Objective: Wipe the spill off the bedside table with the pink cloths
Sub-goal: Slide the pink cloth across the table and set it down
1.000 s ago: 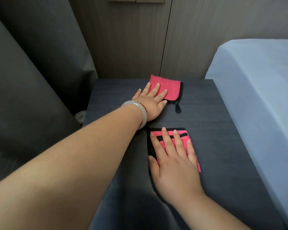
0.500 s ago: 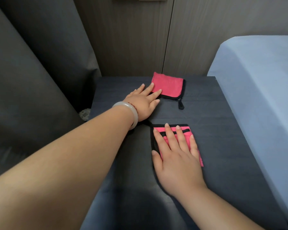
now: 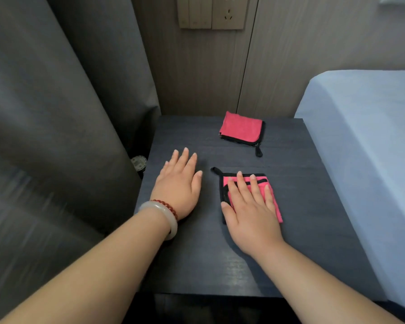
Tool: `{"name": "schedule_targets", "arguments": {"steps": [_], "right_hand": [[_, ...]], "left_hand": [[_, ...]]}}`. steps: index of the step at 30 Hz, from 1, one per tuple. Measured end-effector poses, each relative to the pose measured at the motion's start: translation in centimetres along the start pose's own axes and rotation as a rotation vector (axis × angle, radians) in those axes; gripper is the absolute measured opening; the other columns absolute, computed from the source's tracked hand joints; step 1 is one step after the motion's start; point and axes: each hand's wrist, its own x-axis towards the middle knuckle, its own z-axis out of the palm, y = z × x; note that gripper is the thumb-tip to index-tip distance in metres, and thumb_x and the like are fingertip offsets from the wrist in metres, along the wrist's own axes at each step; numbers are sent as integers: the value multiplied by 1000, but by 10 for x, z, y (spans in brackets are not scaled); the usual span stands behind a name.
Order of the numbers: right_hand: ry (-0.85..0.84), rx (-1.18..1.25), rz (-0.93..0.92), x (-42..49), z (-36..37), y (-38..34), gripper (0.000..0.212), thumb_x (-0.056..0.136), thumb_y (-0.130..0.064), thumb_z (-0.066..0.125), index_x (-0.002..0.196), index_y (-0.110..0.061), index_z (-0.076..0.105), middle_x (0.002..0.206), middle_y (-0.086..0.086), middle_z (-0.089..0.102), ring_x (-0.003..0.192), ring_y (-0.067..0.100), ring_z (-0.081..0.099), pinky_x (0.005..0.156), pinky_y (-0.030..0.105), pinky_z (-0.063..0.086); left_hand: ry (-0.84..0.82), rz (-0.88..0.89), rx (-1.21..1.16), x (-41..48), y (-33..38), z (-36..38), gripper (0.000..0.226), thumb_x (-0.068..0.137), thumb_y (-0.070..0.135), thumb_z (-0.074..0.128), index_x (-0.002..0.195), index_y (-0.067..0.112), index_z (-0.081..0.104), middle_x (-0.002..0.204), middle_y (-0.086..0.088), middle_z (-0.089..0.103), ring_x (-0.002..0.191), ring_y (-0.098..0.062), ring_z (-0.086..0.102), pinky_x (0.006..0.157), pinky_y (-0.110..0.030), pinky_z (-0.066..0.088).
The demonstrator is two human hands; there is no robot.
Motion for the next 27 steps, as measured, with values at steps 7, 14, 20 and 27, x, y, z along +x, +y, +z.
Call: {"name": "schedule_targets", "arguments": {"steps": [7,14,20,27], "right_hand": [[262,510,97,6,-21,25,57,88,-21,29,140,-17,50,149,4,45,145,17,29,121,35,15],[221,393,108,12,-25,49,43,98,-14,40,140,-12,50,148,7,47,146,21,27,121,40,16],[135,207,16,41,-14,17,48,100,-27,40,147,-17,40,159,5,29,149,20,14,121,37,8],[-49,-42,69,77,4,4,58,101,-50,13,155,-33,2,164,-4,-7,150,15,-11,121,41,-5]], "left_hand": [[6,300,-37,-42,69,39,73,86,42,12,152,17,28,162,-3,17,149,-22,9,117,-34,-1],[-57,192,241,-26,43,34,63,96,49,22,155,29,14,164,2,6,149,-17,3,119,-40,-3],[-26,-58,296,-4,-2,1,64,97,46,27,152,14,23,163,-7,1,150,-22,-3,120,-42,-3],[-119,-90,243,50,-8,17,72,96,60,16,155,27,-8,162,-2,-16,148,-24,-13,119,-44,-7]]}}
